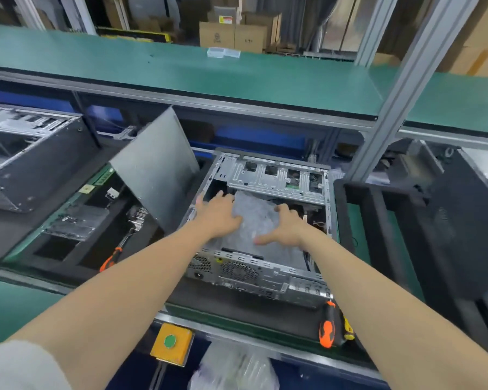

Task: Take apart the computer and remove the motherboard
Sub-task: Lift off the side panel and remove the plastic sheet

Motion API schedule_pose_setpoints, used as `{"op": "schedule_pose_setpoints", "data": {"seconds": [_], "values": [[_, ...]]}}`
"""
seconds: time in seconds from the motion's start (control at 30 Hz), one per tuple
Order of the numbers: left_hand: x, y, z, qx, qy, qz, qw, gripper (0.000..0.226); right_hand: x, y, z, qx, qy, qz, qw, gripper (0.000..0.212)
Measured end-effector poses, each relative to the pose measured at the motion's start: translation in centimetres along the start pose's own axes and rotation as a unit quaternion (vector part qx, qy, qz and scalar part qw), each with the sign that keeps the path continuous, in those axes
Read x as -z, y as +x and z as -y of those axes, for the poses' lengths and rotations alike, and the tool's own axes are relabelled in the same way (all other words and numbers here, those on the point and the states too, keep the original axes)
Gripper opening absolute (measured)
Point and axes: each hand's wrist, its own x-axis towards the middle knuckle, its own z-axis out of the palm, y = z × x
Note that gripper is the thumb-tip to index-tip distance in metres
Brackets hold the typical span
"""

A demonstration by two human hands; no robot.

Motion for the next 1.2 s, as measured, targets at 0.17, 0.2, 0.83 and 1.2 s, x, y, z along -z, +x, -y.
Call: {"op": "schedule_pose_setpoints", "data": {"seconds": [0.17,0.2,0.83,1.2], "values": [[1.3,-1.1,-0.8,-0.166,-0.25,-0.04,0.953,0.055,-1.1,-0.3,1.2,-0.028,-0.126,-0.029,0.991,0.132],[2.0,-1.1,-1.0,-0.203,-0.265,-0.053,0.941,0.051,-1.1,-0.3,1.5,-0.028,-0.149,-0.047,0.987,0.109],[9.0,0.8,-0.8,-0.255,-0.005,-0.15,0.955,0.093,6.1,-2.6,1.1,0.17,-0.091,-0.176,0.965,0.019],[8.1,0.5,-4.0,-0.103,-0.142,-0.13,0.976,0.024,7.6,-4.0,0.3,0.122,0.041,-0.229,0.965,0.042]]}}
